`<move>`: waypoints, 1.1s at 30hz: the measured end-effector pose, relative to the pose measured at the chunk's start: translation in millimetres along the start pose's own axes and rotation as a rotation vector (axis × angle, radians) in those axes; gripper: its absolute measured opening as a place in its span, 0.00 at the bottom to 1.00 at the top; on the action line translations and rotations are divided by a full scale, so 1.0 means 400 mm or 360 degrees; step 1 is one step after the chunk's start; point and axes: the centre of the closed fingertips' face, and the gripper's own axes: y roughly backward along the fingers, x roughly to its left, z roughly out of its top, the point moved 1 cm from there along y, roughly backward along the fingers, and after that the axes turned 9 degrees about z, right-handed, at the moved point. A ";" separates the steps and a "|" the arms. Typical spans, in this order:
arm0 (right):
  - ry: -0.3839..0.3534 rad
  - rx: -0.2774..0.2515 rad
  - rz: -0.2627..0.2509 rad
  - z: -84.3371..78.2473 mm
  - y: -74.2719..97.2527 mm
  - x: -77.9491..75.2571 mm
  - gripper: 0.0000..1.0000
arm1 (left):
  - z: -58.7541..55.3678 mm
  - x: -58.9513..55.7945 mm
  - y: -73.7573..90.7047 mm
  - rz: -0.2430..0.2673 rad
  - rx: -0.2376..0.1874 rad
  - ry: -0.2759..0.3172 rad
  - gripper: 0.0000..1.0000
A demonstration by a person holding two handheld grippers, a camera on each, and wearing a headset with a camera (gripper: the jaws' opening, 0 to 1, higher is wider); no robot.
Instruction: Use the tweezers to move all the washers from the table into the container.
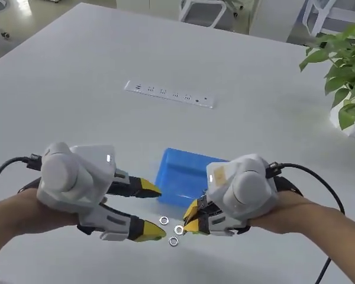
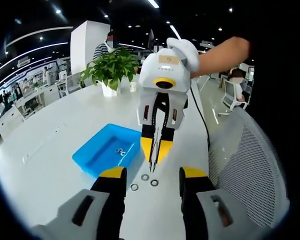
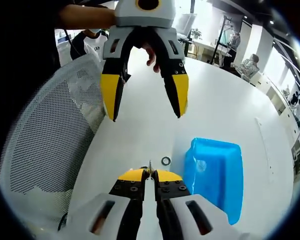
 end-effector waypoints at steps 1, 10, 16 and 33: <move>0.0006 0.0001 -0.0006 -0.001 -0.001 -0.002 0.08 | -0.006 0.004 0.005 0.0016 0.0003 0.0021 0.49; 0.0048 -0.0004 -0.0009 -0.002 -0.013 -0.013 0.08 | -0.029 0.021 0.041 0.0100 0.0000 0.0078 0.59; 0.0090 0.0022 0.0010 -0.010 -0.025 -0.016 0.08 | -0.039 0.033 0.053 0.0130 -0.0013 0.0115 0.64; 0.0162 0.0067 0.0066 -0.020 -0.042 -0.020 0.09 | -0.037 0.045 0.051 0.0151 -0.0039 0.0155 0.75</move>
